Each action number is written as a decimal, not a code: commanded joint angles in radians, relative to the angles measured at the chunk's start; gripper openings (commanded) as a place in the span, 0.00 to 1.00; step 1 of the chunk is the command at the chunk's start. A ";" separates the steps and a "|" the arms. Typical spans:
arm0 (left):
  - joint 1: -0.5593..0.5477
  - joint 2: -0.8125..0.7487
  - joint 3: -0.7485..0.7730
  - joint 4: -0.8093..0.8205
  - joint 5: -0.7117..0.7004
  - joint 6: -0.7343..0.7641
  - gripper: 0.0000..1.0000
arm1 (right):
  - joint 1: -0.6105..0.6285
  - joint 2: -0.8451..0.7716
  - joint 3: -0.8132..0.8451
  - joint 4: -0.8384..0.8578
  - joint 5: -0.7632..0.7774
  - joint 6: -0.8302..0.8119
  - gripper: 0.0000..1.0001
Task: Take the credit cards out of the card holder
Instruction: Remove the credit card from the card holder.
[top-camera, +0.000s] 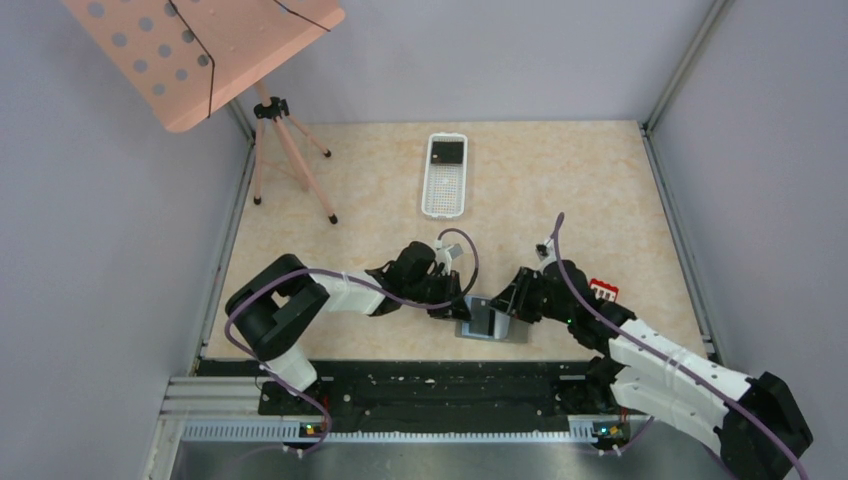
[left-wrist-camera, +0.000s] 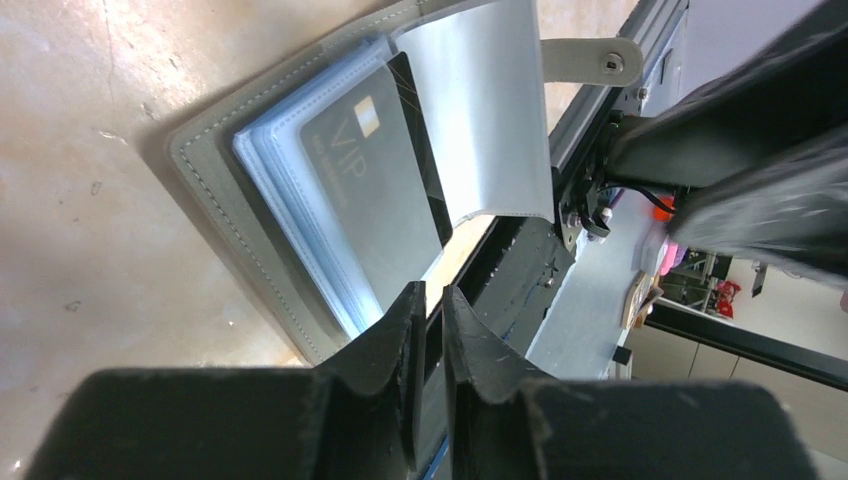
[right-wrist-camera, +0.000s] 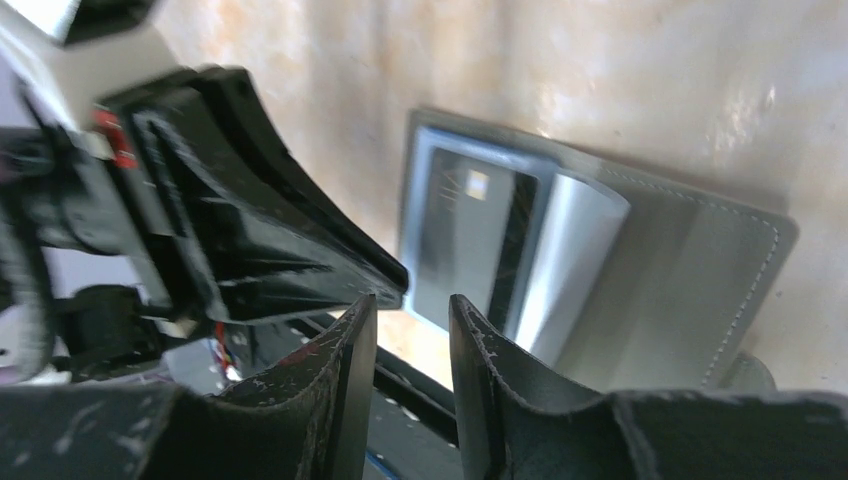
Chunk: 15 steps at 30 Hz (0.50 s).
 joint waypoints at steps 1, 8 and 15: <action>0.002 0.027 0.000 0.053 0.000 0.019 0.12 | -0.004 0.043 -0.065 0.155 -0.048 -0.034 0.34; 0.002 0.017 -0.048 0.025 -0.051 0.044 0.11 | -0.006 -0.002 -0.175 0.195 0.002 -0.019 0.33; 0.002 0.025 -0.062 0.036 -0.048 0.040 0.11 | -0.007 -0.003 -0.180 0.242 0.013 -0.035 0.28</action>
